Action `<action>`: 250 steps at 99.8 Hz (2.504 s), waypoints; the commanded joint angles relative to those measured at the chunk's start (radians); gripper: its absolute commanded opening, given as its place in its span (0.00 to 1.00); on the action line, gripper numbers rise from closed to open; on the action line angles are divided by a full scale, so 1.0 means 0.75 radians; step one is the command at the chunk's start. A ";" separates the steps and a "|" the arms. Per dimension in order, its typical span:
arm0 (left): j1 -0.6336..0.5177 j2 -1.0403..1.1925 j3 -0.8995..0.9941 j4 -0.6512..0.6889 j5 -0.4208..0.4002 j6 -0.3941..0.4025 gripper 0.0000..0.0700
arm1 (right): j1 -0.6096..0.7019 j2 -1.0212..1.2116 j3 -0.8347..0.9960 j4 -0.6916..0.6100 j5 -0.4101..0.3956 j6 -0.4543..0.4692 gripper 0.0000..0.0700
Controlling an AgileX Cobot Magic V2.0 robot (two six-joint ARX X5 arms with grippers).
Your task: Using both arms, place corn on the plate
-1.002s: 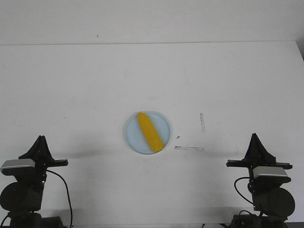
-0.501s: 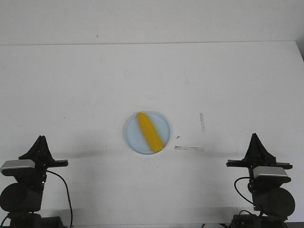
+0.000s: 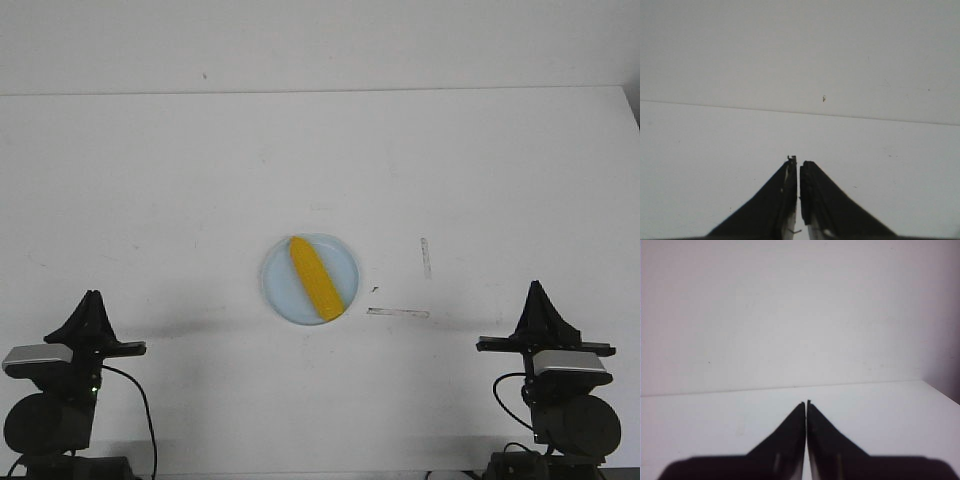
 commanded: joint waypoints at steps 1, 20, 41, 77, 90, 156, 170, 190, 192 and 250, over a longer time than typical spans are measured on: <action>-0.003 -0.004 -0.019 0.049 -0.007 -0.013 0.00 | 0.001 -0.002 0.003 0.009 0.000 -0.006 0.00; -0.003 -0.025 -0.110 0.096 -0.007 -0.012 0.00 | 0.001 -0.002 0.003 0.009 0.000 -0.006 0.00; -0.003 -0.121 -0.230 0.132 -0.007 -0.012 0.00 | 0.001 -0.002 0.003 0.009 0.000 -0.006 0.00; -0.003 -0.273 -0.400 0.225 -0.007 -0.012 0.00 | 0.001 -0.002 0.003 0.008 0.000 -0.006 0.00; -0.004 -0.273 -0.460 0.301 -0.001 -0.010 0.00 | 0.001 -0.001 0.003 0.014 0.000 -0.006 0.00; -0.005 -0.274 -0.460 0.208 0.005 0.058 0.00 | 0.001 -0.002 0.003 0.028 0.000 -0.006 0.00; -0.007 -0.273 -0.460 0.209 0.008 0.058 0.00 | 0.001 -0.002 0.003 0.028 0.000 -0.006 0.00; -0.028 -0.274 -0.460 0.208 0.013 0.059 0.00 | 0.001 -0.002 0.003 0.028 0.000 -0.006 0.00; -0.028 -0.273 -0.460 0.209 0.013 0.059 0.00 | 0.001 -0.002 0.003 0.028 0.000 -0.006 0.00; -0.028 -0.273 -0.460 0.208 0.039 0.082 0.00 | 0.001 -0.002 0.003 0.028 0.000 -0.006 0.00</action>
